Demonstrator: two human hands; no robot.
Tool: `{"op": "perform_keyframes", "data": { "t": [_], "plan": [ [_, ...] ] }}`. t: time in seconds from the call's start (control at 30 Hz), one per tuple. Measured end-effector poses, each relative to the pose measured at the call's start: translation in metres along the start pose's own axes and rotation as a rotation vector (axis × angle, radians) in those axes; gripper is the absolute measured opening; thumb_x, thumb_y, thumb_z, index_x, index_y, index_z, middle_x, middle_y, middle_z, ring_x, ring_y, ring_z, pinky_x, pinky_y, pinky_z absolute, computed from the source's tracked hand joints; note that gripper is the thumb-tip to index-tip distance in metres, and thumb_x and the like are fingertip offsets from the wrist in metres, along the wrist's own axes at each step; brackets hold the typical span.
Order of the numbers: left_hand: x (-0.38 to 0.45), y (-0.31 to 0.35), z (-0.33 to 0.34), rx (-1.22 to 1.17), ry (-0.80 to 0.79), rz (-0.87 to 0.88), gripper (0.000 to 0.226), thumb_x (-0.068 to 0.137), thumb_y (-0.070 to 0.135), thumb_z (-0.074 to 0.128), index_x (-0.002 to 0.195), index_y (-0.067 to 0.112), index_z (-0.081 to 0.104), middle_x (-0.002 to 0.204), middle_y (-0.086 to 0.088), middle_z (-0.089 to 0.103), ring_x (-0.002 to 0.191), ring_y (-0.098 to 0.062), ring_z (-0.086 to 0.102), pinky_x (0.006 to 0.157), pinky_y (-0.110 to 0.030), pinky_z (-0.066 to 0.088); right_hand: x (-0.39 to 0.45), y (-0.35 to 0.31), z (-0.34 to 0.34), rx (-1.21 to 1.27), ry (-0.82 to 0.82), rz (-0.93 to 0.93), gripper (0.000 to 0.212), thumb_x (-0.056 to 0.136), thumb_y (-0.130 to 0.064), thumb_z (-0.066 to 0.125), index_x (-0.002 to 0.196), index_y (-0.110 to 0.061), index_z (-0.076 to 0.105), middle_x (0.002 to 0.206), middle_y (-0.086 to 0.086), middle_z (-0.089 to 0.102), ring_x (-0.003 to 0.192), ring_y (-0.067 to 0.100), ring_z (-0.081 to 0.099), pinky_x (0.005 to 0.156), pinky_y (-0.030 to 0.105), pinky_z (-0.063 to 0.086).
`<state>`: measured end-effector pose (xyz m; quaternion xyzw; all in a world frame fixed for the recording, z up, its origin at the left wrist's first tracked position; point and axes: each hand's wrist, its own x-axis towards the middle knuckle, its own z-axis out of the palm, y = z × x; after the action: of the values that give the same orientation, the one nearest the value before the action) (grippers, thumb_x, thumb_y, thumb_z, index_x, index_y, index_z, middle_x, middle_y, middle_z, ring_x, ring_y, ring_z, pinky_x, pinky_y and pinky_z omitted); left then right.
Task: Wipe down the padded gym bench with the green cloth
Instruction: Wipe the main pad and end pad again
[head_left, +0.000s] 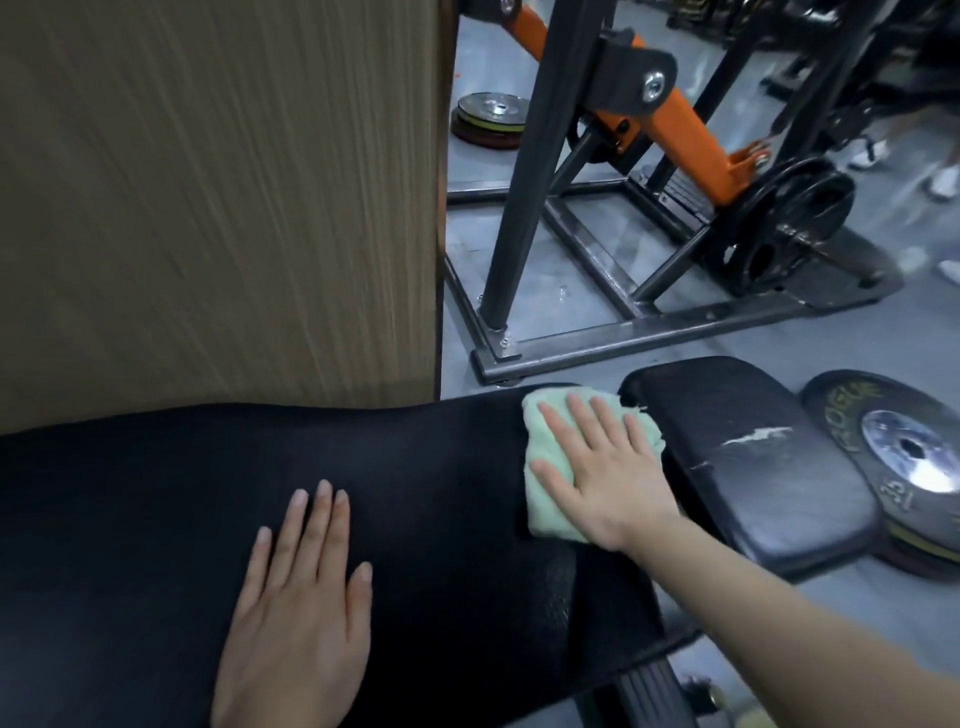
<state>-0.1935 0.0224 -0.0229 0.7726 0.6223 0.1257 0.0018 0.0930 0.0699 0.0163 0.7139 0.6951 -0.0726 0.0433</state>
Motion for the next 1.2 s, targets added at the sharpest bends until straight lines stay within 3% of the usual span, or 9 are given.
{"op": "perform_keyframes", "data": {
  "t": [0.1, 0.17, 0.27, 0.33, 0.4, 0.77, 1.2],
  "plan": [
    [-0.003, 0.002, -0.006, 0.041, -0.016, -0.011, 0.057, 0.099, 0.036, 0.020, 0.144, 0.005, 0.034, 0.153, -0.006, 0.031, 0.144, -0.016, 0.016, 0.115, -0.035, 0.008, 0.012, -0.027, -0.003, 0.014, 0.011, 0.036, 0.085, 0.069, -0.067, -0.017, 0.148, -0.037, -0.016, 0.161, 0.001, -0.012, 0.146, 0.024, -0.016, 0.116, 0.047, -0.012],
    [-0.003, 0.004, -0.010, 0.047, -0.048, -0.031, 0.057, 0.099, 0.037, 0.019, 0.146, 0.006, 0.031, 0.155, -0.004, 0.027, 0.145, -0.015, 0.014, 0.115, -0.035, 0.006, -0.007, -0.036, 0.001, -0.011, 0.002, -0.099, 0.081, 0.074, -0.067, -0.013, 0.149, -0.036, -0.015, 0.161, 0.001, -0.010, 0.146, 0.023, -0.016, 0.116, 0.046, -0.013],
    [-0.003, 0.006, -0.014, 0.036, -0.087, -0.051, 0.059, 0.098, 0.040, 0.011, 0.149, 0.012, 0.016, 0.158, 0.001, 0.013, 0.146, -0.011, 0.001, 0.117, -0.031, -0.004, -0.048, -0.028, 0.012, 0.004, 0.058, -0.301, 0.071, 0.089, -0.068, 0.006, 0.151, -0.034, 0.004, 0.161, 0.003, 0.011, 0.148, 0.025, 0.001, 0.116, 0.046, -0.004],
    [-0.004, 0.008, -0.014, 0.029, -0.088, -0.055, 0.061, 0.095, 0.043, 0.002, 0.149, 0.016, 0.004, 0.158, 0.004, -0.001, 0.145, -0.008, -0.009, 0.117, -0.030, -0.010, -0.059, -0.019, 0.015, 0.019, 0.082, -0.326, 0.067, 0.092, -0.068, 0.011, 0.151, -0.035, 0.013, 0.158, 0.003, 0.021, 0.147, 0.025, 0.011, 0.116, 0.047, 0.003],
    [-0.004, 0.008, -0.014, 0.016, -0.086, -0.061, 0.061, 0.094, 0.044, -0.001, 0.149, 0.017, 0.001, 0.158, 0.006, -0.005, 0.144, -0.007, -0.013, 0.116, -0.031, -0.011, -0.059, -0.018, 0.016, 0.022, 0.069, -0.293, 0.067, 0.091, -0.068, 0.013, 0.151, -0.037, 0.011, 0.159, 0.002, 0.019, 0.148, 0.023, 0.009, 0.116, 0.046, 0.002],
    [-0.004, 0.005, -0.013, -0.001, -0.099, -0.048, 0.063, 0.095, 0.045, 0.005, 0.149, 0.013, 0.012, 0.158, 0.003, 0.007, 0.146, -0.010, -0.002, 0.117, -0.027, -0.011, -0.058, -0.027, 0.010, 0.052, 0.070, -0.266, 0.072, 0.087, -0.065, 0.012, 0.152, -0.035, 0.010, 0.161, 0.003, 0.009, 0.148, 0.024, -0.002, 0.116, 0.047, -0.006],
    [-0.003, 0.004, -0.013, -0.034, -0.084, -0.048, 0.062, 0.096, 0.044, 0.008, 0.148, 0.012, 0.014, 0.158, 0.002, 0.010, 0.146, -0.010, 0.000, 0.117, -0.028, -0.009, -0.058, -0.026, 0.014, 0.083, 0.123, -0.268, 0.066, 0.091, -0.064, 0.022, 0.151, -0.033, 0.021, 0.157, 0.006, 0.024, 0.147, 0.027, 0.014, 0.115, 0.047, 0.001]
  ]
}}
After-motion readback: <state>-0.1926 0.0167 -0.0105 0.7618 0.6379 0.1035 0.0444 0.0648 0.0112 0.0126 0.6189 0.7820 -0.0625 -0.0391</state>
